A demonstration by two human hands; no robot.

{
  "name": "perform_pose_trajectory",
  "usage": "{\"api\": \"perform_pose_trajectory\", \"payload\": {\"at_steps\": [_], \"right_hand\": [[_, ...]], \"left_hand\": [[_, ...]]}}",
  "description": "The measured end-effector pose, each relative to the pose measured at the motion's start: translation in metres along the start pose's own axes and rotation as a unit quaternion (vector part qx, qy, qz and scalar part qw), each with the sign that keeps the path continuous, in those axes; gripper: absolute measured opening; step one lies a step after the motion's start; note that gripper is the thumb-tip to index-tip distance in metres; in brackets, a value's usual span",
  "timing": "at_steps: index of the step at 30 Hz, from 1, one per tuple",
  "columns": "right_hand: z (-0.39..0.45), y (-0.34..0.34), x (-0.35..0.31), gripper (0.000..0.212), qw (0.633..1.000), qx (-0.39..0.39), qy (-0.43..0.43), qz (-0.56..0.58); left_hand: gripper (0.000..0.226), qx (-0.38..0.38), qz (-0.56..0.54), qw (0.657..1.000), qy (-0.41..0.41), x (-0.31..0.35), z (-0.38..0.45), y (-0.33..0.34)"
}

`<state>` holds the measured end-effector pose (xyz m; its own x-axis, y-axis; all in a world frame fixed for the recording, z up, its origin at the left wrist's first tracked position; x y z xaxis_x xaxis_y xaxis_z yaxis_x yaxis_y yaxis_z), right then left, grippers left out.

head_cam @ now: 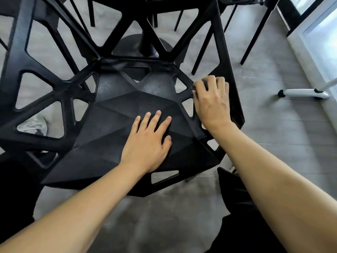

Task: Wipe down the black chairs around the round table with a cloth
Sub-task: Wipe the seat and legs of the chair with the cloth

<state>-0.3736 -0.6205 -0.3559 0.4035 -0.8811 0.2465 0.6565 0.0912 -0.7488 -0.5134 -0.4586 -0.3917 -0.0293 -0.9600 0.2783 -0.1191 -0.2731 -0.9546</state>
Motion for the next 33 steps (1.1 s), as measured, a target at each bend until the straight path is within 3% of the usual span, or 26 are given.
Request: {"api": "perform_pose_trajectory", "payload": {"at_steps": [4,7,8,10,13,20,23,26,33], "right_hand": [[0.005,-0.02,-0.01,0.022,0.993,0.037,-0.047,0.1],[0.024,-0.003,-0.025,0.031,0.989,-0.149,-0.006,-0.019],[0.026,0.002,-0.028,0.04,0.974,-0.223,-0.005,-0.046],[0.022,0.006,-0.028,0.064,0.952,-0.299,-0.043,-0.051],[0.008,-0.005,-0.01,0.076,0.959,-0.263,-0.108,-0.004],[0.047,0.048,-0.025,0.04,0.975,-0.173,-0.13,-0.051],[0.085,0.069,-0.044,0.043,0.975,-0.205,-0.083,-0.023],[0.115,0.087,-0.065,0.031,0.973,-0.223,-0.044,-0.021],[0.1,0.073,-0.048,0.031,0.963,-0.256,-0.075,-0.038]], "left_hand": [[0.062,0.002,-0.003,1.0,0.0,0.001,0.003,-0.003],[0.062,-0.005,-0.011,1.0,-0.002,0.001,0.002,-0.003],[0.062,-0.005,-0.011,1.0,-0.001,0.001,0.001,-0.003],[0.061,-0.002,-0.011,1.0,-0.001,0.0,0.0,-0.004],[0.061,-0.004,-0.014,1.0,0.004,0.002,-0.001,-0.005],[0.061,-0.004,0.009,1.0,0.01,0.001,-0.001,-0.001],[0.061,-0.002,0.008,1.0,0.011,0.001,-0.002,-0.001],[0.061,0.0,0.012,1.0,0.011,0.0,0.001,-0.001],[0.06,-0.007,0.001,1.0,-0.01,-0.004,0.007,0.002]]}}
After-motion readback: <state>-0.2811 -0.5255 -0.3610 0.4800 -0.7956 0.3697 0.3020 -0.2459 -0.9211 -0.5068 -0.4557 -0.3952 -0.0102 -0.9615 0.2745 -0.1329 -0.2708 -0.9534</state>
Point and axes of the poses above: each hand's wrist, its own z-axis towards the middle knuckle, its own y-axis out of the palm, x = y × z, the point moved 3 cm from there along z, towards the middle knuckle
